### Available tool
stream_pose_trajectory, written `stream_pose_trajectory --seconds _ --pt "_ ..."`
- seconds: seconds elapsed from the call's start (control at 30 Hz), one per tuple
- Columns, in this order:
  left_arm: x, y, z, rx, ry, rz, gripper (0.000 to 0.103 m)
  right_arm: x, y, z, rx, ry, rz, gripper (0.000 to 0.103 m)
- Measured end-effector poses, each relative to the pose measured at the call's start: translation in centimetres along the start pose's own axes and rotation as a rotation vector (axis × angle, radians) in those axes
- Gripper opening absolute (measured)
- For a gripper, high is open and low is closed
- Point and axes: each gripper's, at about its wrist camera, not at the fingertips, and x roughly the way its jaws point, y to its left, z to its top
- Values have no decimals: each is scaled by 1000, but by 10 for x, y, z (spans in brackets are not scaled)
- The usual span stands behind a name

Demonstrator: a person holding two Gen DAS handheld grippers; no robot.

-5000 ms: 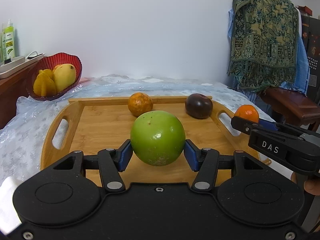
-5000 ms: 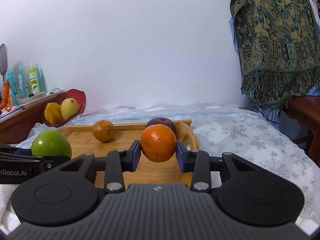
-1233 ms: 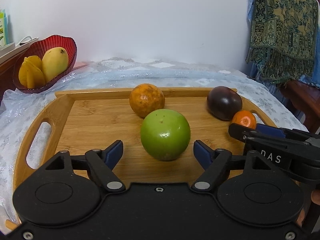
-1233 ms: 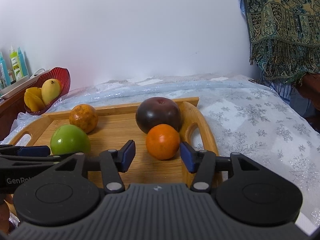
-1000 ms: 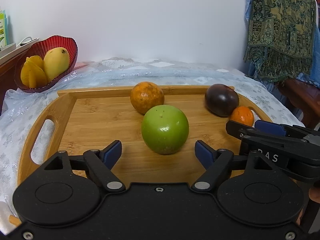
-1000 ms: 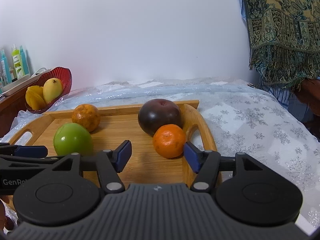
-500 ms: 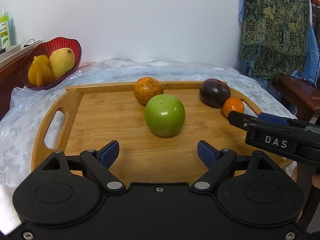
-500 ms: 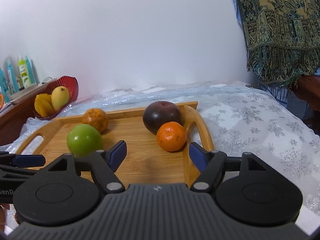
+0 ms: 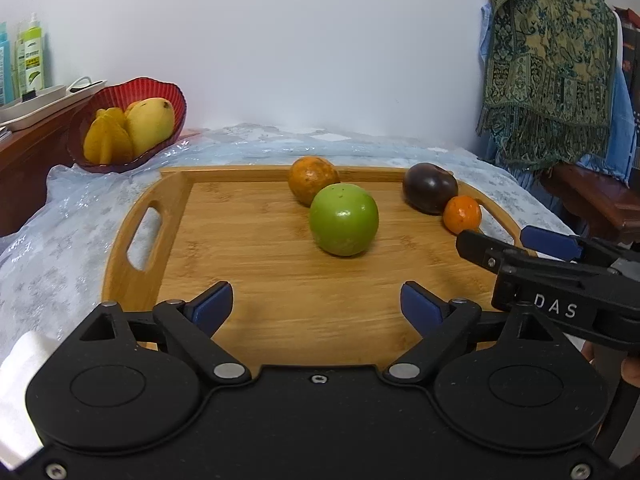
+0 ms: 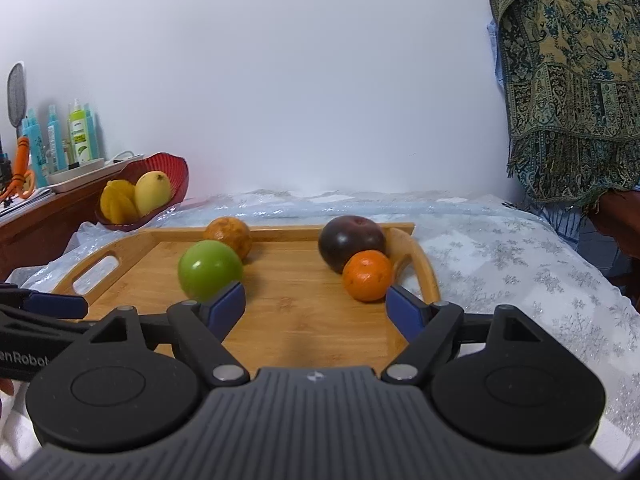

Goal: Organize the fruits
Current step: 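Withdraw both open tools from the tray toward the dates and tangerines on the sheet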

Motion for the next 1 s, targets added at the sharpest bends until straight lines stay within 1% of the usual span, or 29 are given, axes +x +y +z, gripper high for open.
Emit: stream_pose_trajectory --seconds 0.3,0.7,1.0 --pt "-18 10 -12 -13 -13 -2 93 -15 9 -11 -8 9 7 88" --pt "-37 16 -33 -20 -7 -15 94 -35 21 -29 -35 23 6 89" --pt "-52 26 -51 -36 5 -6 94 -50 28 -42 -52 32 5 89"
